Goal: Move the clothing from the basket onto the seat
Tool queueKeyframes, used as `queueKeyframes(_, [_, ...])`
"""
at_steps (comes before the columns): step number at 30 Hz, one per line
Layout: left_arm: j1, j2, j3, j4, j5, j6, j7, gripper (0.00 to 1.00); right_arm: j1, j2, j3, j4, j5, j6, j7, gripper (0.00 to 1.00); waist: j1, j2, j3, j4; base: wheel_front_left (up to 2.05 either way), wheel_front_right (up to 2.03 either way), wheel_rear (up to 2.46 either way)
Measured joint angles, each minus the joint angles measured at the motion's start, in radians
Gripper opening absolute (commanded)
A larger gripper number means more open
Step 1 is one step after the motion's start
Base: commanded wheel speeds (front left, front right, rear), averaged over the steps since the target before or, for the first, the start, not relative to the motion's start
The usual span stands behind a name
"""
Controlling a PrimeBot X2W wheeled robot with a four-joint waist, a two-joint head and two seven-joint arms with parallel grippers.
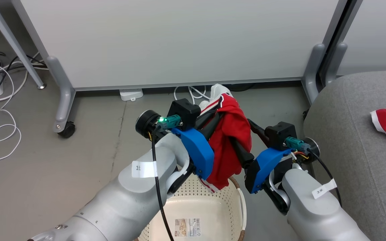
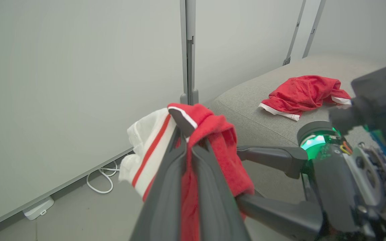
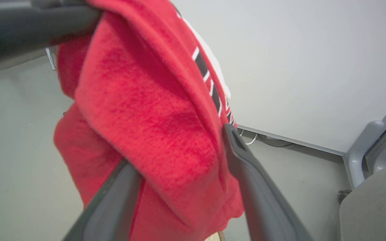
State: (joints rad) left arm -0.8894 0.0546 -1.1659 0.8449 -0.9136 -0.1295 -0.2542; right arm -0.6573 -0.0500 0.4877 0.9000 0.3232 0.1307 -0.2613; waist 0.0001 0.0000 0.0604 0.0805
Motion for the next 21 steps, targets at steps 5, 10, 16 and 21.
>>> queueKeyframes(5, [0.0, -0.001, -0.006, 0.006, -0.004, 0.0, -0.002, 0.0, -0.001, 0.0, 0.007, 0.001, 0.022, 0.0, 0.0, 0.0, 0.0, 0.0, -0.004, -0.004, 0.0, 0.0, 0.0])
queueKeyframes(10, [0.0, -0.001, -0.007, 0.012, -0.011, 0.0, -0.003, 0.0, -0.001, 0.0, 0.011, 0.0, 0.032, 0.0, 0.0, 0.0, 0.0, 0.0, -0.005, -0.009, 0.0, 0.0, 0.0])
queueKeyframes(16, [0.0, 0.0, -0.011, 0.019, -0.019, 0.0, -0.004, 0.0, 0.0, 0.0, 0.015, -0.002, 0.039, 0.0, 0.0, 0.0, -0.0001, 0.0, -0.007, -0.013, 0.0, 0.0, 0.0])
queueKeyframes(21, [0.0, 0.001, -0.014, 0.026, -0.021, 0.0, -0.004, 0.0, 0.002, 0.0, 0.012, -0.002, 0.04, 0.0, 0.0, 0.0, 0.0, 0.0, -0.01, -0.015, 0.0, 0.0, 0.0])
